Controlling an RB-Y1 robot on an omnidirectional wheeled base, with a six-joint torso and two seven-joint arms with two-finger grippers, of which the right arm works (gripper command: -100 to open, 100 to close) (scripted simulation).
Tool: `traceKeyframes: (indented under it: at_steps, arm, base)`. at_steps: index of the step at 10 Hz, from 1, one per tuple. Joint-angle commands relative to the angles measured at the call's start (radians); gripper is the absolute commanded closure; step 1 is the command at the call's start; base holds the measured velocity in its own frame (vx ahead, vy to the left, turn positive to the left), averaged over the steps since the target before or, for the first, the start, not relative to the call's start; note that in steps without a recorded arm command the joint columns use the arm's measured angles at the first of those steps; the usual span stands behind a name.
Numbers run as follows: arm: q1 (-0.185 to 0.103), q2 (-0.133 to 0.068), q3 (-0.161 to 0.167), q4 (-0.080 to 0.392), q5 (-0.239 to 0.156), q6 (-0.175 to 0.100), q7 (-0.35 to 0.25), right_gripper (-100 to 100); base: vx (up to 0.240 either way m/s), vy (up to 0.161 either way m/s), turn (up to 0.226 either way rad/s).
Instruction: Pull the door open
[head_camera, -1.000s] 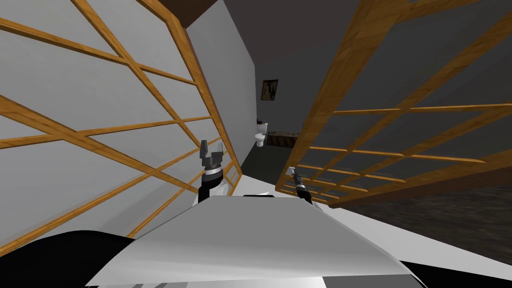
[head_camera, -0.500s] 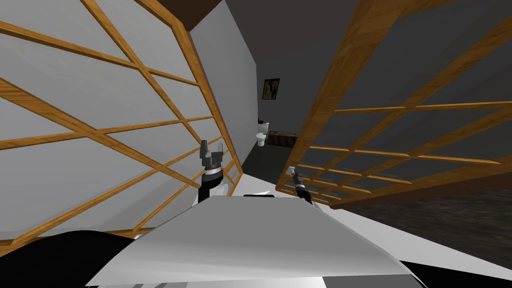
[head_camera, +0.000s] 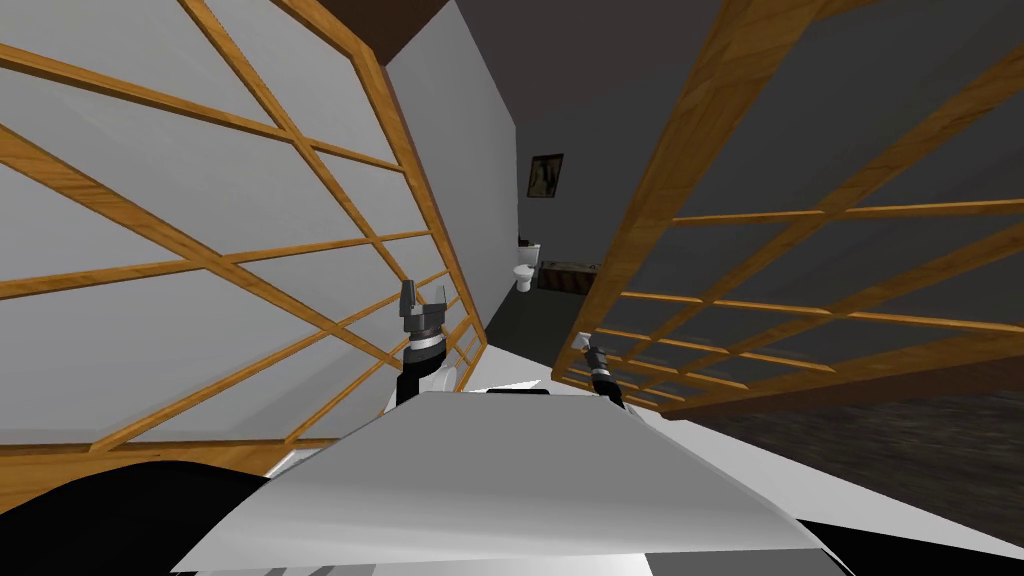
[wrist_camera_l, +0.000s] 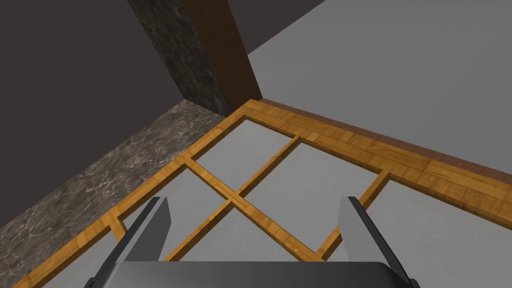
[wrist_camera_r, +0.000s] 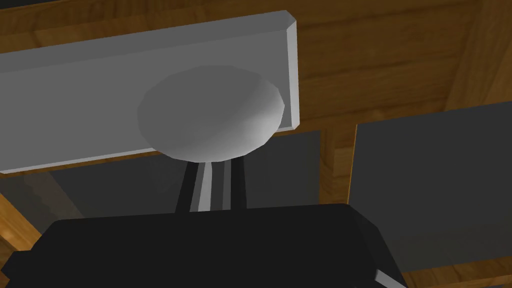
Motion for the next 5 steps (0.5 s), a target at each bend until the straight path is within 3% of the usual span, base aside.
traceKeyframes:
  at_steps: [1, 2, 3, 5]
  arm:
    - [-0.005, 0.008, 0.023, -0.019, -0.015, -0.004, -0.05, 100]
    - [-0.005, 0.008, 0.023, -0.019, -0.015, -0.004, -0.057, 100]
    - [0.002, 0.003, 0.017, -0.007, -0.032, 0.01, -0.086, -100]
    - [-0.001, 0.007, 0.023, -0.008, -0.051, 0.013, -0.135, -100]
  base:
    - [-0.036, -0.015, 0.061]
    - [-0.029, -0.014, 0.03]
    - [-0.031, -0.023, 0.018]
    - [-0.05, -0.015, 0.009]
